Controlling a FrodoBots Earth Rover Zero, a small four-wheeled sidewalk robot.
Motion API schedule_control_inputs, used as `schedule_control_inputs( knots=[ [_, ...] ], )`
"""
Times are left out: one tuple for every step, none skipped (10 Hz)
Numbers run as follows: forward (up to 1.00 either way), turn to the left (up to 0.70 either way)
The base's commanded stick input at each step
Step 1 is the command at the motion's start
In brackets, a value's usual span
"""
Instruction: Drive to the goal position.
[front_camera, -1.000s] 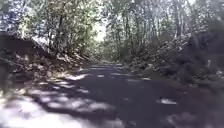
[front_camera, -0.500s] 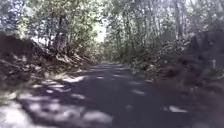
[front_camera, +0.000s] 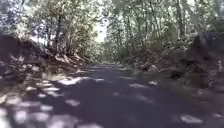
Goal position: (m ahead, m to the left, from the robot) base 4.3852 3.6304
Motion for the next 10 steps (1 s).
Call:
schedule_control_inputs(
  knots=[
    [0.7, 0.0],
    [0.7, 0.0],
    [0.7, 0.0],
    [0.7, 0.0],
    [0.7, -0.13],
    [0.7, -0.14],
    [0.7, -0.14],
    [0.7, -0.14],
    [0.7, -0.1],
    [0.7, 0.0]
  ],
)
